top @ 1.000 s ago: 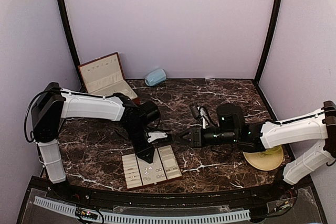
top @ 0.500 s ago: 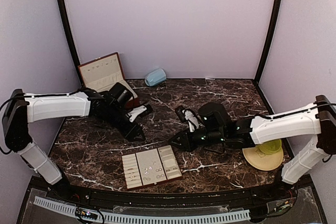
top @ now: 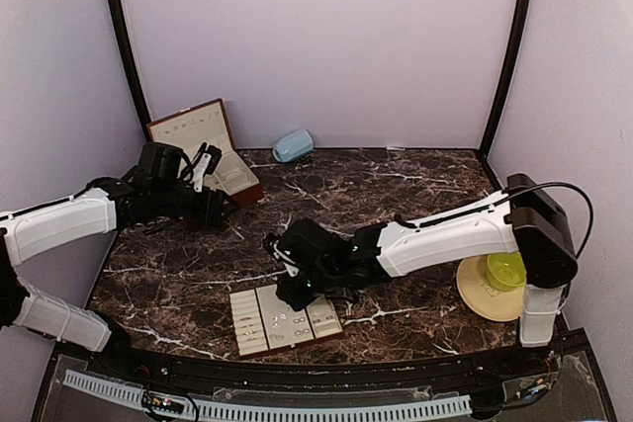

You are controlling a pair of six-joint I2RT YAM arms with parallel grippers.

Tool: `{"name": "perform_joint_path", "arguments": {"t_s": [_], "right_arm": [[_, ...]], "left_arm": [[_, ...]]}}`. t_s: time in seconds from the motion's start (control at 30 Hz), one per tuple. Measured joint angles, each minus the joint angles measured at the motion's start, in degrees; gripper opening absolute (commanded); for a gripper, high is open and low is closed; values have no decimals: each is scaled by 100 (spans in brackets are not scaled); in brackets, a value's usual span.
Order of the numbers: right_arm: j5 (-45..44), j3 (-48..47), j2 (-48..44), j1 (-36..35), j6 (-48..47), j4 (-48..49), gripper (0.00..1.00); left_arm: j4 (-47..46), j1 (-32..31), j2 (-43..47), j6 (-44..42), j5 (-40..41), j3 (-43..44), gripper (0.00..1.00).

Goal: Organize the mixed jewelry
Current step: Pick up the earring from the earring holder.

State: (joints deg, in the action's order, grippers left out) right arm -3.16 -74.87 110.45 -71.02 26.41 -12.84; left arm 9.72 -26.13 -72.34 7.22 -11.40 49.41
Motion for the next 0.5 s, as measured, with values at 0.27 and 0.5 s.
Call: {"name": "perform_joint_path", "arguments": {"t_s": [0.27,0.5], "right_arm": [[-448,-699,551,-166,31,-988,22],[-595,-881,581,-256,26,-1379,22]], "left_arm": [[-151,0,44,-7,157,-179,62],[-153,0,46,-7,157,-179,62]]}}
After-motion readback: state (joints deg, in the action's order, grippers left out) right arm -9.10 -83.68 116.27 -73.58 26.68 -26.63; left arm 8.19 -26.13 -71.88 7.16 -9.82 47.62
